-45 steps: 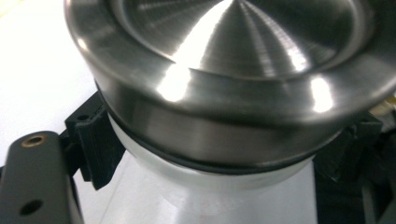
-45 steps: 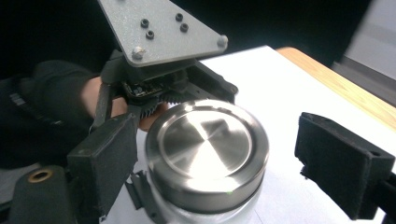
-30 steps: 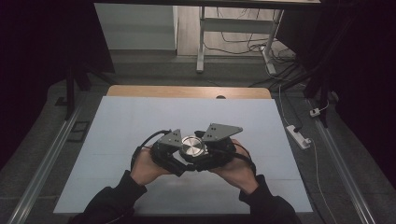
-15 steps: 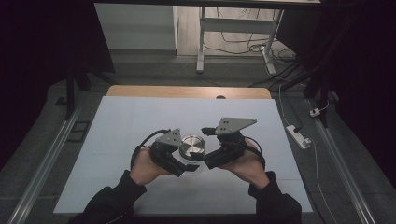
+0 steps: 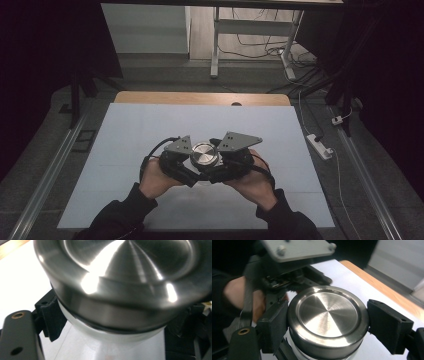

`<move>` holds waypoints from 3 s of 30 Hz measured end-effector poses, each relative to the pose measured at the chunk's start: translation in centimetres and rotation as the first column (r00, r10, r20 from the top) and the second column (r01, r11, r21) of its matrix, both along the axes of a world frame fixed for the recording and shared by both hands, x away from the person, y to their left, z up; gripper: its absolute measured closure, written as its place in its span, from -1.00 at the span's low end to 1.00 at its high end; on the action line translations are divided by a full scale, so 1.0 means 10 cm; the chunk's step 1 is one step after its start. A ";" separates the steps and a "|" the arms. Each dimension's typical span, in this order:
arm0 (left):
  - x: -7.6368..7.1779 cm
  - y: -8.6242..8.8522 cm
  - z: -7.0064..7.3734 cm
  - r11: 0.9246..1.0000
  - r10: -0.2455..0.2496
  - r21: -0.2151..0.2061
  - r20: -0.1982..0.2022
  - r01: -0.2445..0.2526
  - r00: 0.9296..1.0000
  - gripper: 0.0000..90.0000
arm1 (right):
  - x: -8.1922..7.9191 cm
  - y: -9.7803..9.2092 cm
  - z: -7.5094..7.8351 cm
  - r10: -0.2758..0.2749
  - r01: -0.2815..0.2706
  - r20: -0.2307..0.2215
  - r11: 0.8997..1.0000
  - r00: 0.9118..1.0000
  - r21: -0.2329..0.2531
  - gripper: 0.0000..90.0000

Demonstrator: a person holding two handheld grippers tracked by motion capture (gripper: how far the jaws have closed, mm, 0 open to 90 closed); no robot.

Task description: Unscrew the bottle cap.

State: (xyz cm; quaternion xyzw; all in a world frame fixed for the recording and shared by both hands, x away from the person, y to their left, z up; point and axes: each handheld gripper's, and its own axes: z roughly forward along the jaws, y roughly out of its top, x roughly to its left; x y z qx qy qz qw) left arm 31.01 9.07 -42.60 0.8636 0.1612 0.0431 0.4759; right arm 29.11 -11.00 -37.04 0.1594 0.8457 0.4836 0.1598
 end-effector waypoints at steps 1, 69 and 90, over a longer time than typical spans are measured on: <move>0.00 0.00 0.00 1.000 -0.013 -0.015 -0.002 0.013 1.000 -0.65 | 0.01 -0.02 0.01 0.033 -0.033 0.007 0.999 0.999 0.002 -0.57; 0.01 0.03 0.02 1.000 0.006 -0.006 -0.008 -0.006 1.000 -0.65 | 0.12 -0.02 -0.12 0.055 -0.051 -0.075 0.997 0.996 0.054 -0.61; 0.08 0.02 -0.12 0.992 -0.126 0.007 -0.034 0.126 0.991 -0.65 | 0.38 -0.22 -0.24 0.309 -0.289 -0.216 0.950 0.926 0.120 -0.70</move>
